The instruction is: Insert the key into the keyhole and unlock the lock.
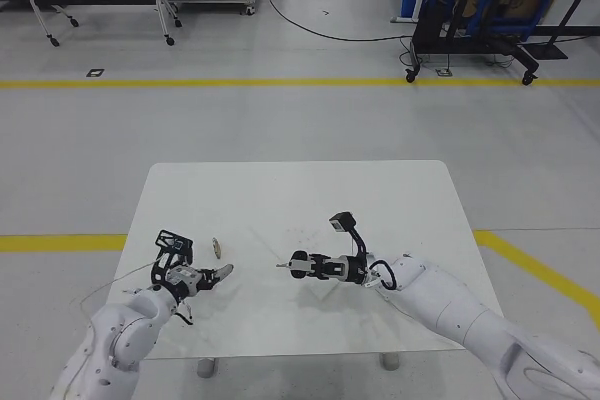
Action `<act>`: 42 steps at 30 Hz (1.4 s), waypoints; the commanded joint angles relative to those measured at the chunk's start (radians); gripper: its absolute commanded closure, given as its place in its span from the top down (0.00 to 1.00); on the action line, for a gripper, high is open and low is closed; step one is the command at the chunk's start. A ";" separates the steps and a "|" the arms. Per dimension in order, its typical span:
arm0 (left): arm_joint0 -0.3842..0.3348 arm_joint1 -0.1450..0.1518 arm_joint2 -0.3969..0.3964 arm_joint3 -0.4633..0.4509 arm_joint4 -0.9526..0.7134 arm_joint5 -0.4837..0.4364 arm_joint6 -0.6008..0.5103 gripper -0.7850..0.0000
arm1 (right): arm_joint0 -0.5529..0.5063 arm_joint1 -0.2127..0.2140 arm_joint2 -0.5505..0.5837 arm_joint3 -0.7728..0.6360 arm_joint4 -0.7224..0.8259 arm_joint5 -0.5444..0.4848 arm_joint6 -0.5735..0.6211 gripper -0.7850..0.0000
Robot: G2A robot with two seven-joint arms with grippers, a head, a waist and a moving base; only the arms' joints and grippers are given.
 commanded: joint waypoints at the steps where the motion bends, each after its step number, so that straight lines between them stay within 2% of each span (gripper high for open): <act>1: -0.027 -0.003 0.041 0.047 0.102 0.035 0.031 1.00 | 0.000 0.000 0.000 0.000 0.000 0.000 0.000 0.00; 3: -0.060 -0.009 0.076 0.097 0.172 0.083 0.067 1.00 | 0.000 0.000 0.000 0.000 0.000 0.000 0.000 0.00; 7: -0.108 -0.024 0.124 0.148 0.162 0.153 0.109 1.00 | 0.000 0.000 0.000 0.000 0.000 0.000 0.000 0.00; 9: -0.128 -0.031 0.146 0.173 0.155 0.185 0.124 0.88 | 0.000 0.000 0.000 0.000 0.000 0.000 0.000 0.00; 12: -0.160 -0.040 0.176 0.207 0.162 0.228 0.133 0.79 | 0.000 0.000 0.000 0.000 0.000 0.000 0.000 0.00; 17: -0.203 -0.052 0.205 0.242 0.162 0.276 0.129 0.51 | 0.000 0.000 0.000 0.000 0.000 0.000 0.000 0.00; 19: -0.215 -0.055 0.210 0.248 0.158 0.282 0.123 0.31 | 0.000 0.000 0.000 0.000 0.000 0.000 0.000 0.00; 20: -0.219 -0.057 0.212 0.248 0.156 0.284 0.118 0.12 | 0.000 0.000 0.000 0.000 0.000 0.000 0.000 0.00; 21: -0.223 -0.058 0.212 0.248 0.152 0.285 0.114 0.00 | 0.000 0.000 0.000 0.000 0.000 0.000 0.000 0.00; 27: -0.231 -0.057 0.210 0.244 0.167 0.256 0.054 0.00 | 0.000 0.000 0.000 0.000 0.000 0.000 0.000 0.00; 35: -0.226 -0.043 0.158 0.198 0.134 0.116 -0.029 0.00 | 0.000 0.000 0.000 0.000 0.000 0.000 0.000 0.00; 39: -0.225 -0.038 0.130 0.204 0.074 0.045 -0.031 0.00 | 0.000 0.000 0.000 0.000 0.000 0.000 0.000 0.00; 42: -0.224 -0.035 0.118 0.204 0.086 0.038 -0.025 0.00 | 0.000 0.000 0.000 0.000 0.000 0.000 0.000 0.00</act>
